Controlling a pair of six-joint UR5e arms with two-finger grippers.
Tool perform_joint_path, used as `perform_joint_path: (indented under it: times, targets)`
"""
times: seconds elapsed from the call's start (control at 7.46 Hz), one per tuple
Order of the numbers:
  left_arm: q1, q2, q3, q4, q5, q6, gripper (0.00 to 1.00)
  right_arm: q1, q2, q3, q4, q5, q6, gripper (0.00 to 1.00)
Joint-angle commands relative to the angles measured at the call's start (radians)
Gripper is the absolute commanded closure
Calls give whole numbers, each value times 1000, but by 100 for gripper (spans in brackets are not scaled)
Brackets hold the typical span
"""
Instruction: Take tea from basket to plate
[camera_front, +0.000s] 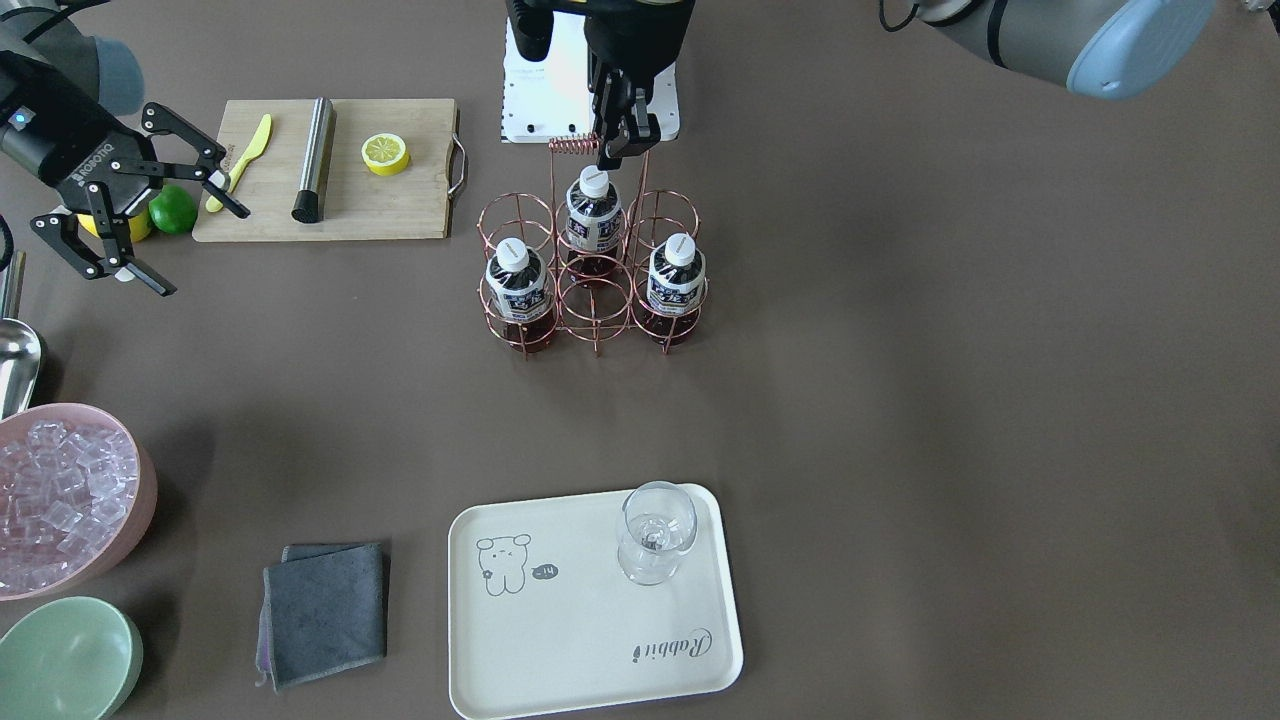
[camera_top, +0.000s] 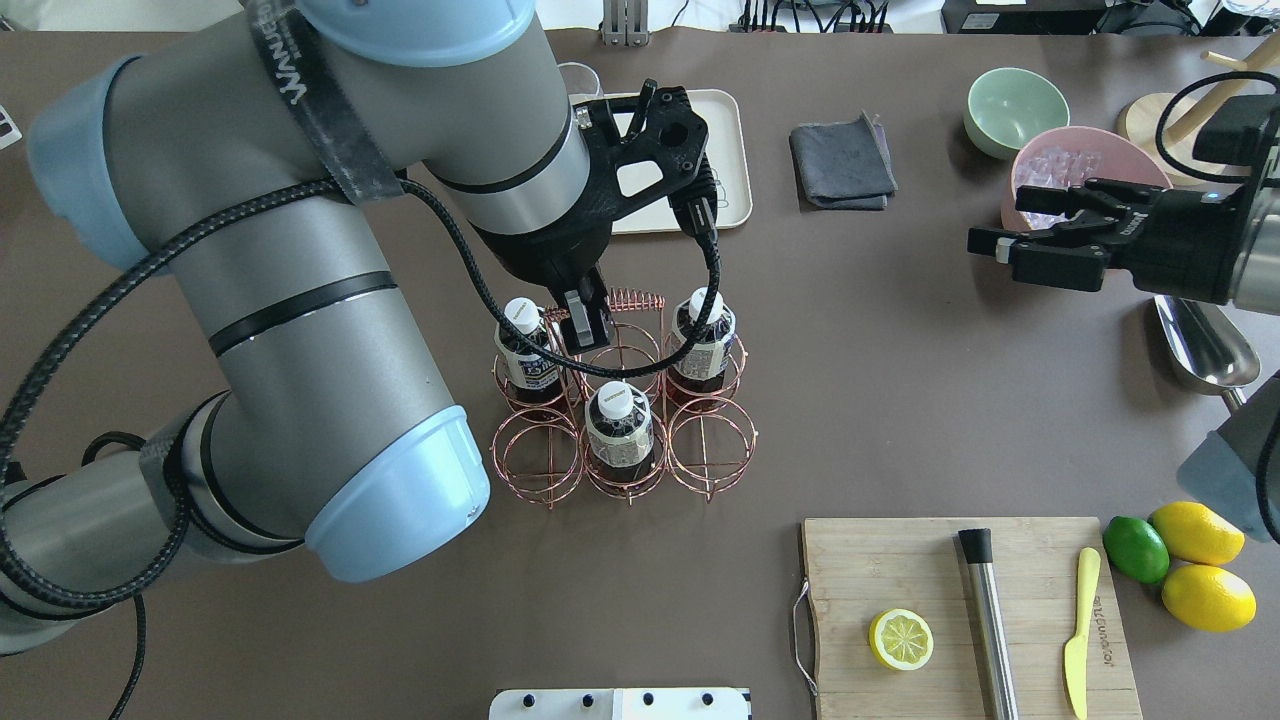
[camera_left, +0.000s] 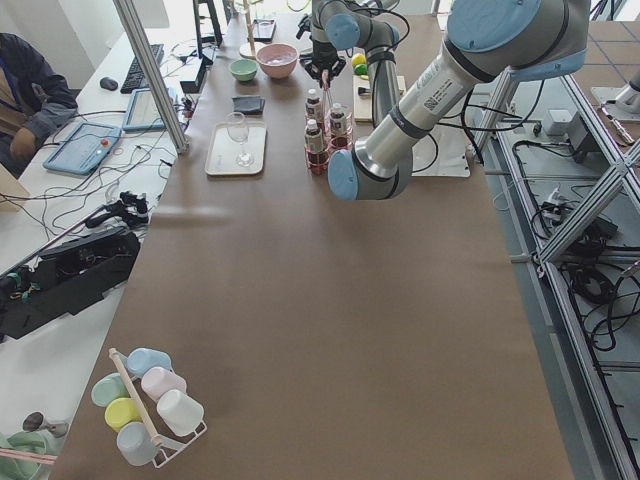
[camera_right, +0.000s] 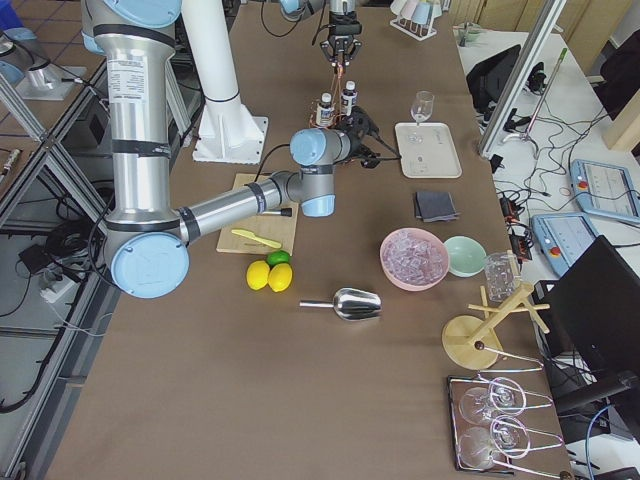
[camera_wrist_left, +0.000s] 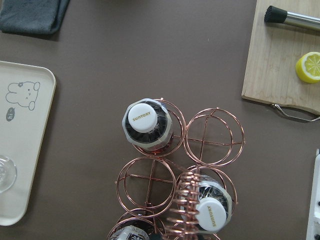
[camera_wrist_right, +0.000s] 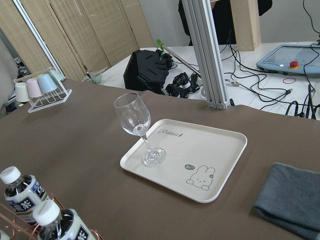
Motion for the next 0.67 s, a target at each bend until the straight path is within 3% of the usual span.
perform_joint_path:
  times: [0.0,0.27,0.54]
  targets:
    - [3,-11,1,9,-1,-25,100,-129,114,12,-131,-158,4,0]
    - [3,-11,3,10,-1,-26,100,-238,224,8,-270,-323,-25,0]
    - [5,-10,4,16,-1,-26,100,-260,256,11,-309,-330,-59,0]
